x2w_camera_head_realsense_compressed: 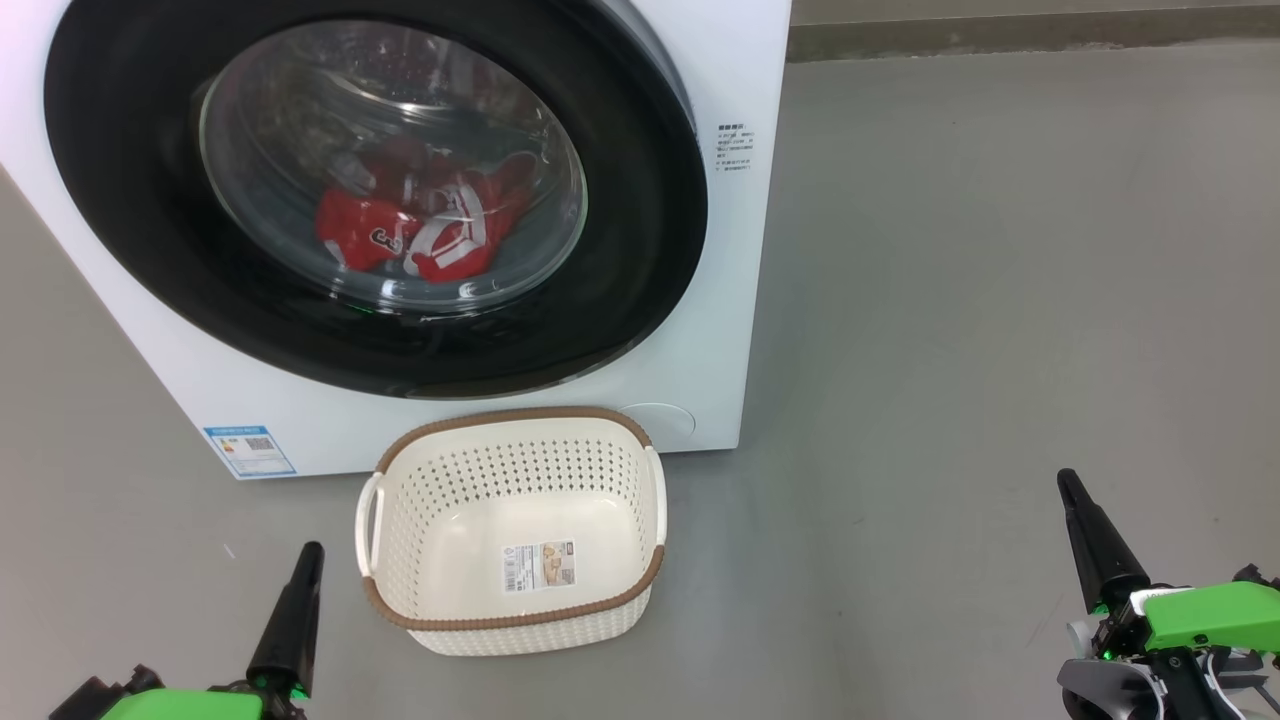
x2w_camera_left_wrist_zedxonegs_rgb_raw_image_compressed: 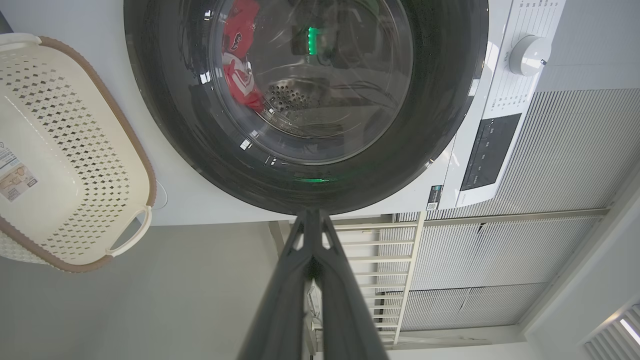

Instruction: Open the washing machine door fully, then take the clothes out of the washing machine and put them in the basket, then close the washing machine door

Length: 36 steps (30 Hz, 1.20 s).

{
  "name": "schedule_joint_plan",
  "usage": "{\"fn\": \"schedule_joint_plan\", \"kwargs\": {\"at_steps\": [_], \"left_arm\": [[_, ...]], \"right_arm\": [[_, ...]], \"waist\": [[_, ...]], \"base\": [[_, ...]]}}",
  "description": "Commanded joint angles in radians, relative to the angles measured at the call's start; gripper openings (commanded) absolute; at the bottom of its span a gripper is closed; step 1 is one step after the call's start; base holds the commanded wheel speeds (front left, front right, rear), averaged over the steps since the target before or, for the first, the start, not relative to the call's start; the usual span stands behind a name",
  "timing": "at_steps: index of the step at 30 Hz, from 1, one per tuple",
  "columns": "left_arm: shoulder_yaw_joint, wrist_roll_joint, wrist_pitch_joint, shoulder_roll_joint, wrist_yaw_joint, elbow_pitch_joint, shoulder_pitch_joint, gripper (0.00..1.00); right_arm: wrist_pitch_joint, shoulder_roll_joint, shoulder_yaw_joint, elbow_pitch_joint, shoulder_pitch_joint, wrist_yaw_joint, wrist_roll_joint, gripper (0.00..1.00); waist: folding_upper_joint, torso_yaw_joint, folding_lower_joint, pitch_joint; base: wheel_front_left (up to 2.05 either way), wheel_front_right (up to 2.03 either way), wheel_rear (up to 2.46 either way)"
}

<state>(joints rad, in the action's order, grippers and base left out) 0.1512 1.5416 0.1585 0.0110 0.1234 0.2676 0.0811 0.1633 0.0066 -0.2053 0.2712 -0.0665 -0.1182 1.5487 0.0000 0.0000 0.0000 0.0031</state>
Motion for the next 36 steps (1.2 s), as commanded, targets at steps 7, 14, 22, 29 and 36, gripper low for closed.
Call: {"fn": "schedule_joint_plan", "kwargs": {"at_steps": [7,14,22,29,36], "left_arm": [[0.031,0.009,0.009,-0.011,0.007,-0.022,0.034,0.0],[0.031,0.009,0.009,-0.011,0.007,-0.022,0.034,0.0],[0.0,0.0,0.0,0.0,0.0,0.0,0.0,1.0],[-0.011,0.001,-0.006,0.011,-0.001,0.05,-0.023,1.0],[-0.03,0.004,-0.024,0.01,0.0,0.046,-0.008,1.0]], "right_arm": [[0.004,-0.007,0.023,-0.026,-0.049,-0.012,0.002,0.0],[0.004,-0.007,0.023,-0.026,-0.049,-0.012,0.002,0.0],[0.0,0.0,0.0,0.0,0.0,0.0,0.0,1.0],[-0.007,0.014,0.011,0.055,0.025,0.003,-0.001,1.0],[-0.026,0.013,0.043,0.062,0.004,0.003,-0.001,1.0]], "waist": [[0.0,0.0,0.0,0.0],[0.0,0.0,0.0,0.0],[0.0,0.0,0.0,0.0],[0.0,0.0,0.0003,0.001],[0.0,-0.001,0.0007,-0.001]], "base": [[0.0,0.0,0.0],[0.0,0.0,0.0],[0.0,0.0,0.0],[0.0,0.0,0.0],[0.0,0.0,0.0]]}}
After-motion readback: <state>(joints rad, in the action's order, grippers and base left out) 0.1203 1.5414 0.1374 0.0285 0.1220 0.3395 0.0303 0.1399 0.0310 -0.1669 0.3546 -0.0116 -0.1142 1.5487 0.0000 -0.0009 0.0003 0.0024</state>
